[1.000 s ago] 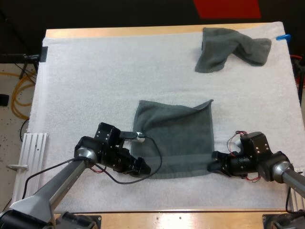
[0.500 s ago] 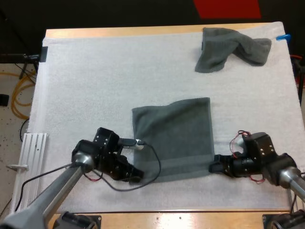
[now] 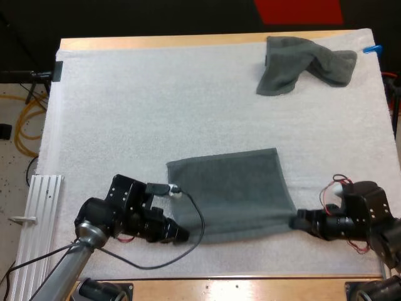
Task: Pick towel from pile fold and stack
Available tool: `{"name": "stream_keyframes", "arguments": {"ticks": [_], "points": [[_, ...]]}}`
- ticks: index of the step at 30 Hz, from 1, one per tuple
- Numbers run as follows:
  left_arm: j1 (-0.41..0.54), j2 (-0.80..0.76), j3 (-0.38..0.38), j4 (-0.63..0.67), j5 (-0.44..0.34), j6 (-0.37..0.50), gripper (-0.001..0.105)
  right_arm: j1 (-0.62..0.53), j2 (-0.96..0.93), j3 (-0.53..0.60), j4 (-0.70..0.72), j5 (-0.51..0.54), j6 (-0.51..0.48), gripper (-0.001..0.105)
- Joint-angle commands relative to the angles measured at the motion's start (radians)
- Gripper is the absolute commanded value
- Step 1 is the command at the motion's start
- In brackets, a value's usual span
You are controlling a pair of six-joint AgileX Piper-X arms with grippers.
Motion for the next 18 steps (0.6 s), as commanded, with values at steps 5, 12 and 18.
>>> {"name": "stream_keyframes", "arguments": {"ticks": [5,12,18], "points": [[0.051,0.104,0.001,-0.149,-0.007,-0.062,0.0,0.0,0.134,-0.006,-0.234,0.017,0.115,0.0],[0.172,0.279,0.001,-0.368,0.058,-0.108,0.0,-0.003,0.377,-0.006,-0.535,0.023,0.187,0.0],[0.243,0.385,0.001,-0.535,0.111,-0.157,0.0,-0.003,0.496,-0.006,-0.729,0.046,0.245,0.0]]}}
